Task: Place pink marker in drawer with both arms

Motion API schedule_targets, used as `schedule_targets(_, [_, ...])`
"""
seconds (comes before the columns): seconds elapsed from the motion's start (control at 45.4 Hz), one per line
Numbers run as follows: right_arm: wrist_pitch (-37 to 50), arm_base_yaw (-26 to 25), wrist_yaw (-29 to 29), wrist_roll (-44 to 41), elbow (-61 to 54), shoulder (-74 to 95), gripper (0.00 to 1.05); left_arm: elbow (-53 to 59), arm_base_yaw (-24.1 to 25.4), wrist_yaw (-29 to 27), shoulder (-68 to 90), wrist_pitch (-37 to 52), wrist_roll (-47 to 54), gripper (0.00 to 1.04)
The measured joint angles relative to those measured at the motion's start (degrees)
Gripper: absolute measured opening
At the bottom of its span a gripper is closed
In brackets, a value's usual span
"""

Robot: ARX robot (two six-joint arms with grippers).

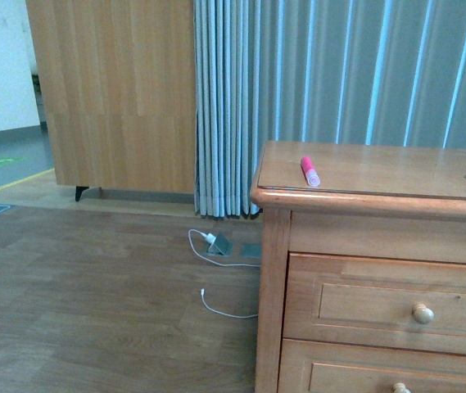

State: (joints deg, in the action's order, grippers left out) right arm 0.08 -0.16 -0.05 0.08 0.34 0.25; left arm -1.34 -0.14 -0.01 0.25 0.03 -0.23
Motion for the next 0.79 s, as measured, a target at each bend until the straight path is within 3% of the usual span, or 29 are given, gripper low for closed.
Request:
schedule_targets(0.617, [-0.02, 0.0, -0.02, 0.02, 0.0, 0.0, 0.96, 0.0, 0.0, 0.0, 0.0, 0.0, 0.0, 0.99])
schedule_targets(0.727, [-9.75, 0.46, -1.7, 4.46, 3.37, 4.79, 0.96, 0.0, 0.0, 0.0, 0.0, 0.0, 0.0, 0.99])
schedule_targets(0.794, [-10.86, 1.55, -1.09, 6.14, 3.93, 8.26, 0.96, 0.0, 0.0, 0.0, 0.0, 0.0, 0.0, 0.99])
